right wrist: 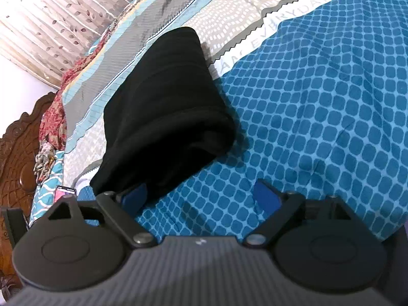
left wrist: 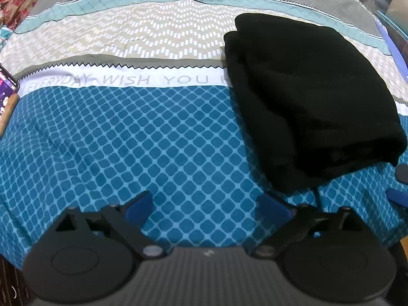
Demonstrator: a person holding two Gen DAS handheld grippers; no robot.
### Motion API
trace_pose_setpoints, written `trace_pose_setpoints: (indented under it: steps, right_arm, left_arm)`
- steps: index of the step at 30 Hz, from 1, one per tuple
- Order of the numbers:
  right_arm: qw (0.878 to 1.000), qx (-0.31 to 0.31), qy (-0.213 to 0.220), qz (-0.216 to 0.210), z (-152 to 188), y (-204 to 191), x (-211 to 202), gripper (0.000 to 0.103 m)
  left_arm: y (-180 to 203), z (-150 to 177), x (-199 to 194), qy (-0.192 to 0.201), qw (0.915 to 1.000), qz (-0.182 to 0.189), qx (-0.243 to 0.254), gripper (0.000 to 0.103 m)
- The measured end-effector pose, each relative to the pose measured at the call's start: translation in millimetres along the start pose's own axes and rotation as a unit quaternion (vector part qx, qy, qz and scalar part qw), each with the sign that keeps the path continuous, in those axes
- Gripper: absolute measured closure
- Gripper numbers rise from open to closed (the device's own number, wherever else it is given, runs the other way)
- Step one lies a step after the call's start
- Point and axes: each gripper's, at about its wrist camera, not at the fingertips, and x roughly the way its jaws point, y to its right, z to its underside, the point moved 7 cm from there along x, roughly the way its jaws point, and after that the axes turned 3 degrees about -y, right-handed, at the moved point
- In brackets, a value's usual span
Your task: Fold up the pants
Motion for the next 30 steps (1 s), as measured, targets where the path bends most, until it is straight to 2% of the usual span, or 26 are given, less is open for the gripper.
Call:
trace_pose_setpoints:
  steps: [4,9,25,30]
  right_arm:
    - [1.000,-0.003,0.000,-0.008,0.9,-1.0,0.2,0.005]
    - [1.000,-0.002,0.005,-0.012,2.6,-4.6,1.4,0.000]
    - [1.000,-0.014,0.001,-0.013,1.9,-5.1,3.5,0.000]
    - [1.000,-0.014,0.002,-0.014,2.1,-5.2,3.6,0.000]
  left_arm:
    - [-0.3,0.2,2.4,-0.002,1.0000,0.002,0.000,0.000]
    - [-0.4,-0.7,5.8,-0.003,1.0000,0.003,0.001,0.000]
    - [-2.2,8.5,4.7,0.012,0.9998,0.012,0.013,0.000]
    - [0.5,10.5,5.5,0.021,0.9994,0.000,0.026,0.000]
